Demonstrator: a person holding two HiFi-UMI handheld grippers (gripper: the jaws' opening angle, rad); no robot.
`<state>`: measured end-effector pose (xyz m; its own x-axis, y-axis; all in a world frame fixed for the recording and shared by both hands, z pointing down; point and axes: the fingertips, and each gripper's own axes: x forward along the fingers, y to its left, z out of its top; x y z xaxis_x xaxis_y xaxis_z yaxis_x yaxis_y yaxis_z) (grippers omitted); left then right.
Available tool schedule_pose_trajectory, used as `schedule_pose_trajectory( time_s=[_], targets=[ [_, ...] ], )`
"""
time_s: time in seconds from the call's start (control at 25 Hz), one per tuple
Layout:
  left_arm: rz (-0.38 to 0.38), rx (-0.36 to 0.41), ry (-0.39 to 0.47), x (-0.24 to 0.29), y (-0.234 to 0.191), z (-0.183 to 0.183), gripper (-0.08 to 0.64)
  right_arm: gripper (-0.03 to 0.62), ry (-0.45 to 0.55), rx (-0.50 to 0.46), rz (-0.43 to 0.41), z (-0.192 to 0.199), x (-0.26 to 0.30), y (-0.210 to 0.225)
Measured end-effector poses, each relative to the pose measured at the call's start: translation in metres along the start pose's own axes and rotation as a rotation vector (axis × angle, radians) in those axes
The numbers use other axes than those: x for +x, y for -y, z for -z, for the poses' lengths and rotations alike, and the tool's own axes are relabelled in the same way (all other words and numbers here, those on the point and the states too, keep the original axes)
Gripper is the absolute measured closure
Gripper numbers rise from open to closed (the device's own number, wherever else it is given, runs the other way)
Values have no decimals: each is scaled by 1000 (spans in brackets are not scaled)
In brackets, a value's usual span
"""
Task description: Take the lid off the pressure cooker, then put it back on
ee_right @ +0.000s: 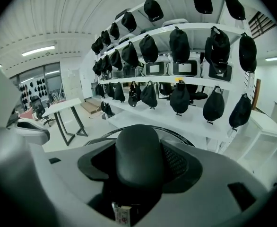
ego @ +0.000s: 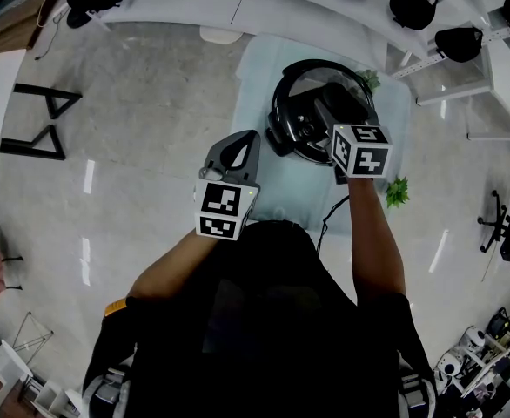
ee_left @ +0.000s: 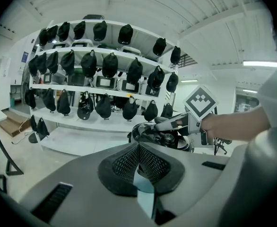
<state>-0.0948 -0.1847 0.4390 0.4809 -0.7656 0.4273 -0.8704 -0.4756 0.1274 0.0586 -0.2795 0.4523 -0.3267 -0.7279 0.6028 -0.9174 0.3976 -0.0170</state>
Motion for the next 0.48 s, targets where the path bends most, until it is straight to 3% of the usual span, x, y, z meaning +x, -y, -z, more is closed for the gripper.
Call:
schedule_pose_trajectory(
  time_s=[0.32,0.48],
  targets=[
    [1,1,0,-3,0,2,554,302,-8,116,106,5,-4,12],
    [19,1,-6,-2,6,5,553,302,13,114,84,5,-5,10]
  ],
)
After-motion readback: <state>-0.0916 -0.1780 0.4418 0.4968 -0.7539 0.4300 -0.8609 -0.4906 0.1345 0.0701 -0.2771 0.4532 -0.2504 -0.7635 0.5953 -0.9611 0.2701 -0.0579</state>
